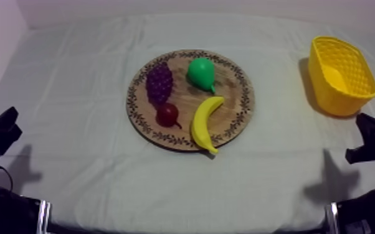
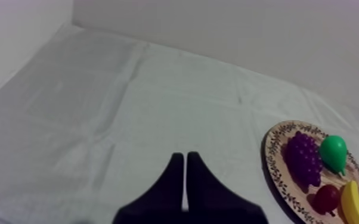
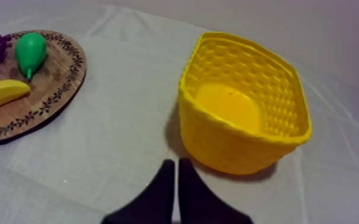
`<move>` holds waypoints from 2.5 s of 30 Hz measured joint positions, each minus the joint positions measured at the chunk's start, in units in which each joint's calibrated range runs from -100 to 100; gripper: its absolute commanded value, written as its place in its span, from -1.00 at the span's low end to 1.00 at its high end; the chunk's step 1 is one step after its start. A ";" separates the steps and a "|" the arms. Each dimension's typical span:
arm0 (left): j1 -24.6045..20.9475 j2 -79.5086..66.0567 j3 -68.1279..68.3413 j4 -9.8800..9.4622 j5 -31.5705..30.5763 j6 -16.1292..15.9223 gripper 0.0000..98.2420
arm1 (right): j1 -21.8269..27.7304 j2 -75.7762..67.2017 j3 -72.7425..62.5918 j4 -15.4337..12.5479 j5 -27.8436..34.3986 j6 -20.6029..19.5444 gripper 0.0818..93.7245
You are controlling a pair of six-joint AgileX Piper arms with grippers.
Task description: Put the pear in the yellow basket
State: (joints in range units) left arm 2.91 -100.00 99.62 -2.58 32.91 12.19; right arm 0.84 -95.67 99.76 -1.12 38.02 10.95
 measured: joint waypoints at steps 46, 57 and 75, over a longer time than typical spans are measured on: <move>-0.03 0.00 0.00 0.00 0.00 0.00 -1.00 | 2.44 31.56 -31.20 -6.85 -0.81 -2.74 -0.99; -0.03 0.00 0.00 0.00 0.00 0.00 -1.00 | -1.99 54.83 -65.52 -8.16 14.43 -7.04 -0.99; -0.03 0.00 0.00 0.00 0.00 0.00 -1.00 | -7.14 88.32 -101.14 -7.56 33.76 -16.86 -0.98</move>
State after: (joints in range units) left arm 2.88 -100.00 99.62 -2.58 32.91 12.19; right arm -6.30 -7.35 -1.38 -8.69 71.78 -5.91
